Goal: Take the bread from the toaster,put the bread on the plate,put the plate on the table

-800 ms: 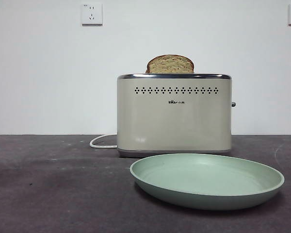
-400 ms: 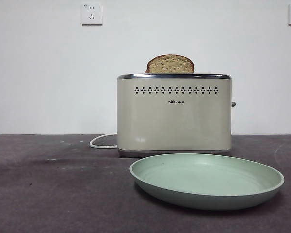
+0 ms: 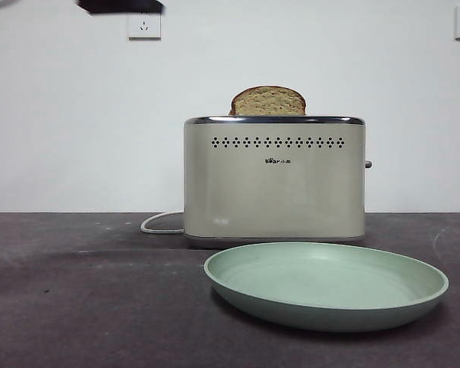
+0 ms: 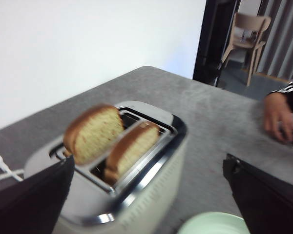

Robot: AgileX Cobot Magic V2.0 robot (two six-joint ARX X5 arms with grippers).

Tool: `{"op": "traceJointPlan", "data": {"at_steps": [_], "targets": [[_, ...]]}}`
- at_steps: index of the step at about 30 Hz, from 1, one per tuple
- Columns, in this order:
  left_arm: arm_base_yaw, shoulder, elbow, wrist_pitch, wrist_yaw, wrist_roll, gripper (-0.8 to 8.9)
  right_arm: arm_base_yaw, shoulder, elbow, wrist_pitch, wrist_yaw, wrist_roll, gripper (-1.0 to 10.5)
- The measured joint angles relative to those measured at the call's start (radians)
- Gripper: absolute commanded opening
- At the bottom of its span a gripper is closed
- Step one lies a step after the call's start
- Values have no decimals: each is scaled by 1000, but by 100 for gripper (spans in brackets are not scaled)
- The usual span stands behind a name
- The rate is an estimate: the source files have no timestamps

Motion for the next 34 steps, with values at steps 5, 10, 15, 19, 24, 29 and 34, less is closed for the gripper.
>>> {"op": "traceJointPlan", "data": {"at_steps": [5,10,15,19,24,29,34], "targets": [[-31,181,87,77,-7,35,626,0,0,0,0,0,0,629],[-60,312,122,156,-15,49,626,0,0,0,0,0,0,629],[-97,390,122,207,-89,73,625,0,3,0,0,0,0,629],[-114,433,122,222,-130,89,622,0,11,0,0,0,0,629],[-121,457,122,229,-145,97,333,0,19,0,0,0,0,629],[-136,456,123,256,-159,97,76,0,24,0,0,0,0,629],[-139,456,124,254,-173,96,-8,0,26,0,0,1,0,627]]}}
